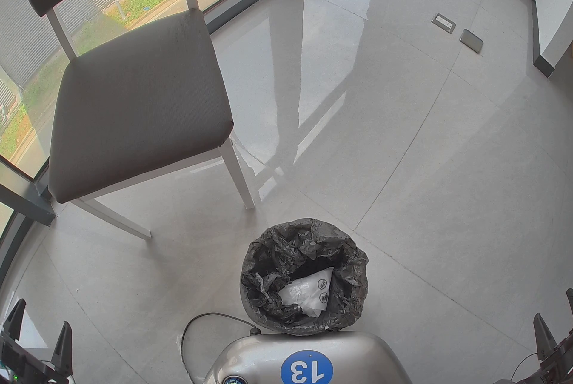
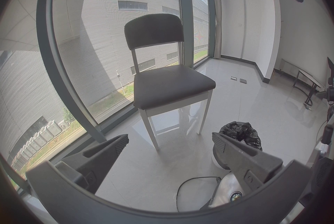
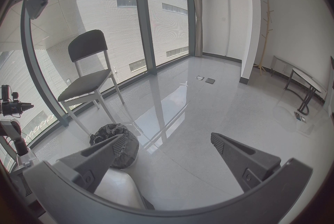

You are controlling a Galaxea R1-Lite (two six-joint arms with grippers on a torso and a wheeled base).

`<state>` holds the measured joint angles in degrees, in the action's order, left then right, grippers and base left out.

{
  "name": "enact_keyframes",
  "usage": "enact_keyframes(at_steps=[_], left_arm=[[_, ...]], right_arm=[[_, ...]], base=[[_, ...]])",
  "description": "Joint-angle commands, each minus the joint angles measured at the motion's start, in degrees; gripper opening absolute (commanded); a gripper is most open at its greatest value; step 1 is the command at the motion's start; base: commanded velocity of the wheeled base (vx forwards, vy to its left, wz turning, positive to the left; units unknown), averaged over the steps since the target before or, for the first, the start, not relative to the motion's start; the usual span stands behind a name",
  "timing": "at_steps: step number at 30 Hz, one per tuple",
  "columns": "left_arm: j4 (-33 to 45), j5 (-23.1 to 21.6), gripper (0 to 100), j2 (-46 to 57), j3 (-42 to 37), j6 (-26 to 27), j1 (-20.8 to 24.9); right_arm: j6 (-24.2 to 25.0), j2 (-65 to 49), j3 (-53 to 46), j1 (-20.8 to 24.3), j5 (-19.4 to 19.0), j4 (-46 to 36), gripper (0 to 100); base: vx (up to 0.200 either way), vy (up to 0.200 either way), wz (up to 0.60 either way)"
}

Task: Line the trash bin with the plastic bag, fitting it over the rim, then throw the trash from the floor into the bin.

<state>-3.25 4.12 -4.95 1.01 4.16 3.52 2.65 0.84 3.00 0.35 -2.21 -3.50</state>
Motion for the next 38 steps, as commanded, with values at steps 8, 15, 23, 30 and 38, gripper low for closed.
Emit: enact_keyframes(at_steps=[8,15,23,30,38], left_arm=[[0.0,-0.1,100,-0.1,-1.0,0.0,0.0],[0.1,-0.3,100,-0.2,-1.0,-0.3,0.0],[0.4,-0.3,100,0.6,-1.0,-2.0,-1.2],[2.8,-3.7,100,4.9,-1.0,-5.8,-3.6],[3.8,-4.2,100,4.9,-0.8,-4.4,-3.6]], right_arm=[[-0.6,-0.6,-0.1,0.0,-0.1,0.0,100],[-1.8,-0.6,-0.1,0.0,-0.1,0.0,100],[-1.9,-0.6,-0.1,0.1,0.2,0.0,100],[-2.6,-0.5,-0.3,0.0,0.6,0.0,100],[-2.6,-0.5,-0.3,0.0,0.6,0.0,100]], base=[[-0.2,0.0,0.0],[-0.114,0.0,0.0],[0.0,0.0,0.0],[0.0,0.0,0.0],[0.0,0.0,0.0]])
